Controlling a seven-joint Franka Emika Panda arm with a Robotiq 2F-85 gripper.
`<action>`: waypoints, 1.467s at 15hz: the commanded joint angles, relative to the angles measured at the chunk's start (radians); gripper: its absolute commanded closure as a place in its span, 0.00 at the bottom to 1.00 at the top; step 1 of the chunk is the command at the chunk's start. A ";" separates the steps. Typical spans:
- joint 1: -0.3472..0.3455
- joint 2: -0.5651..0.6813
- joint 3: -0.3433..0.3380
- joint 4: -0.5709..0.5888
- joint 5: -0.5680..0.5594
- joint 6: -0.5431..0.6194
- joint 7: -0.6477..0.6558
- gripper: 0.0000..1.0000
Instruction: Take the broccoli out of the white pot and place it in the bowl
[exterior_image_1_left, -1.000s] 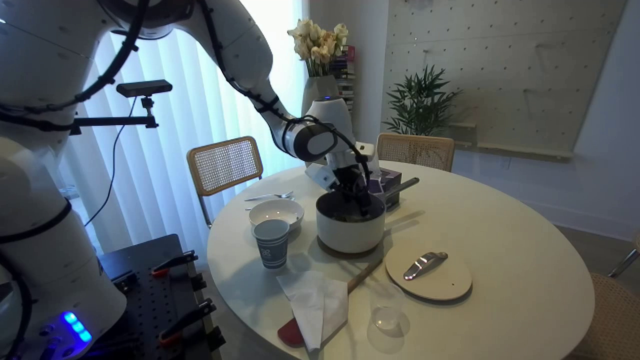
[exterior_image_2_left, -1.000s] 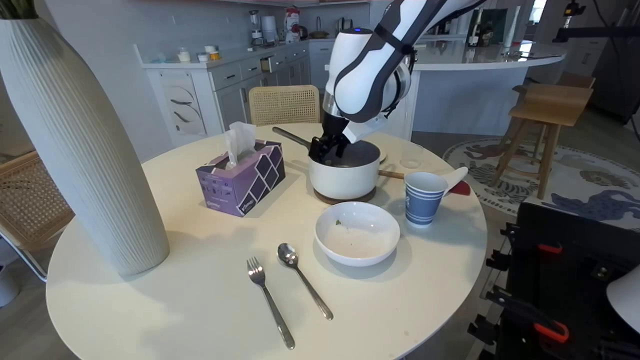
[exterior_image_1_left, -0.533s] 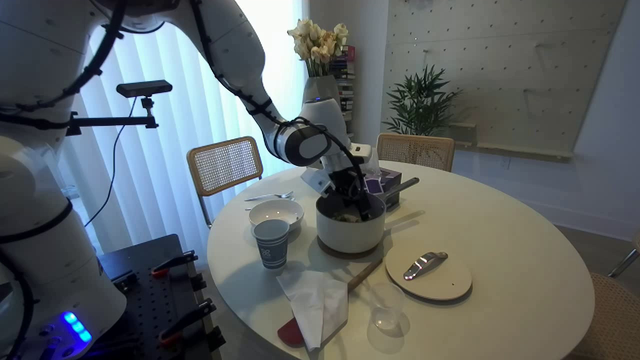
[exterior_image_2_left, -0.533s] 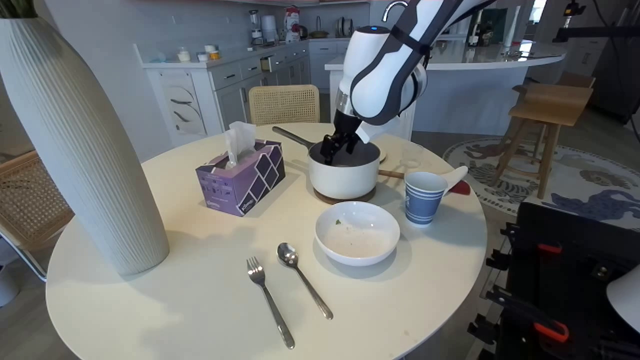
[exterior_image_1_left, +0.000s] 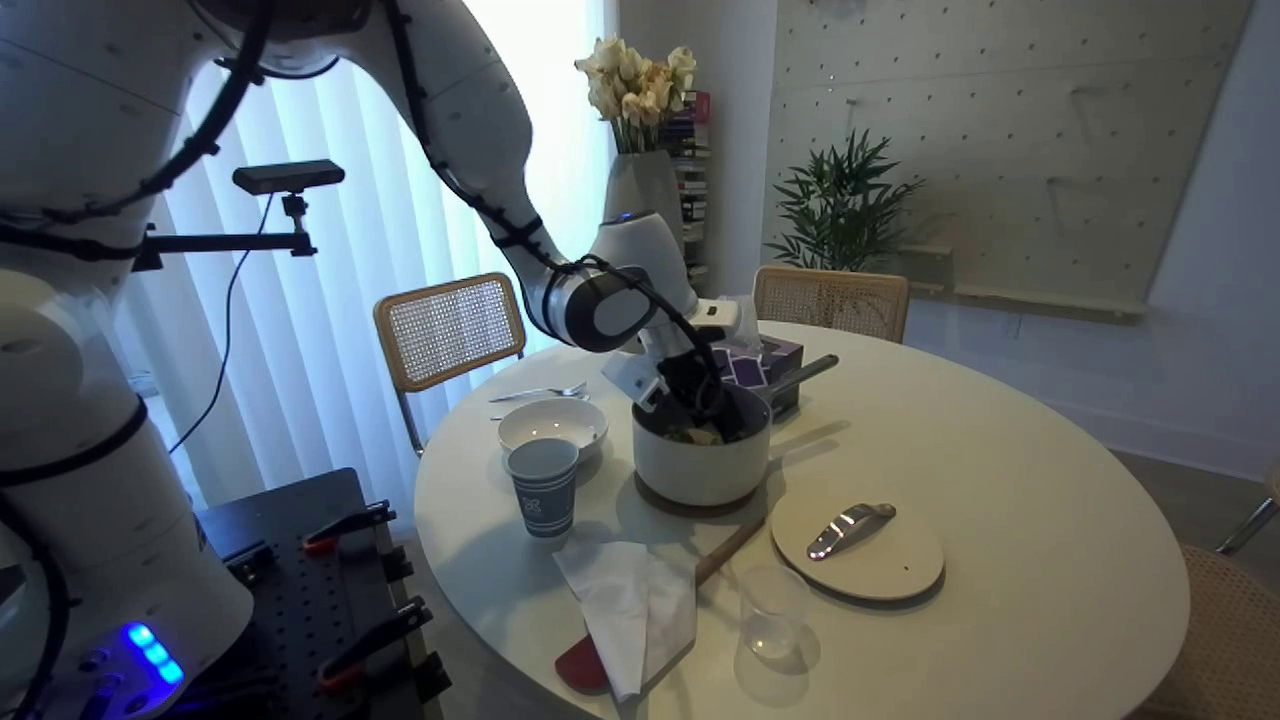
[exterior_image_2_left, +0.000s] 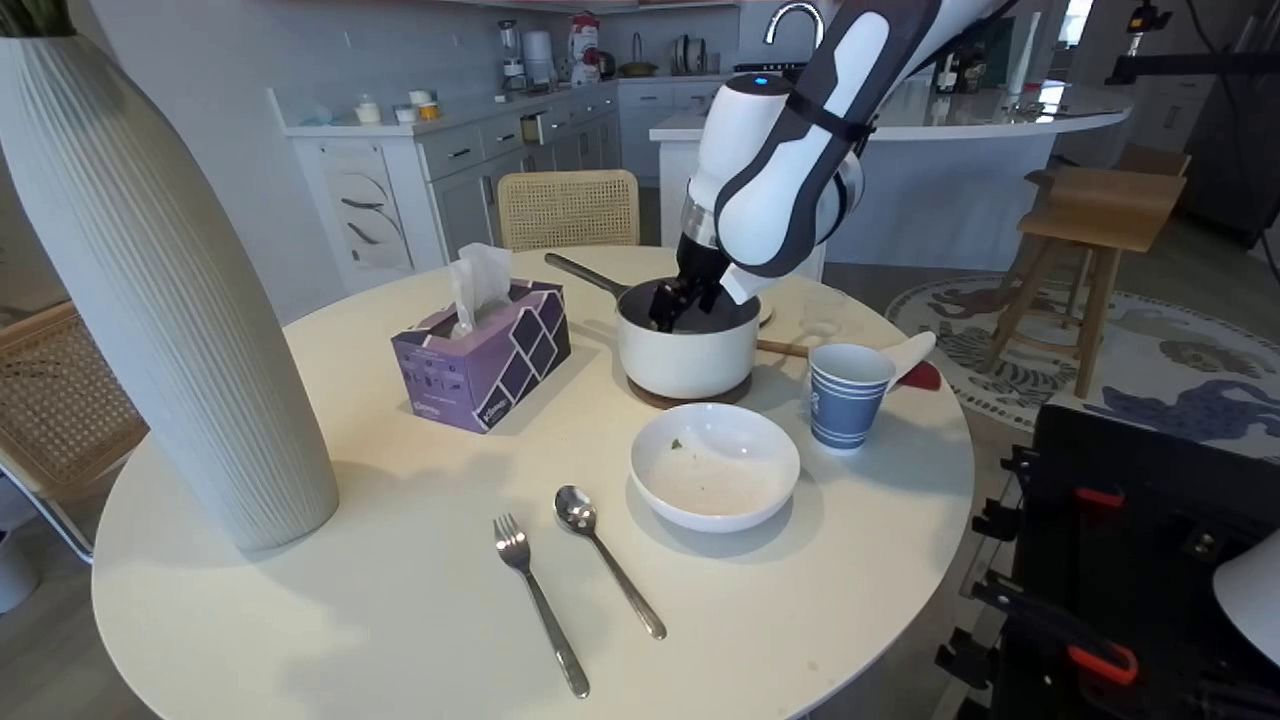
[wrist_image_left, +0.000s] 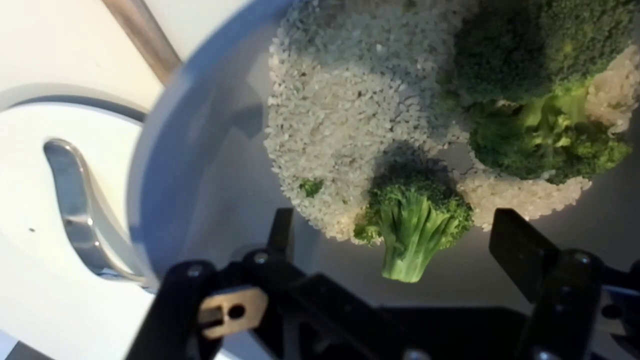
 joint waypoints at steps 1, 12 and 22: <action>0.055 0.048 -0.040 0.021 -0.017 0.048 0.044 0.00; 0.061 0.183 -0.042 0.168 0.007 0.061 0.027 0.25; 0.059 0.182 -0.042 0.192 0.014 0.063 0.029 0.93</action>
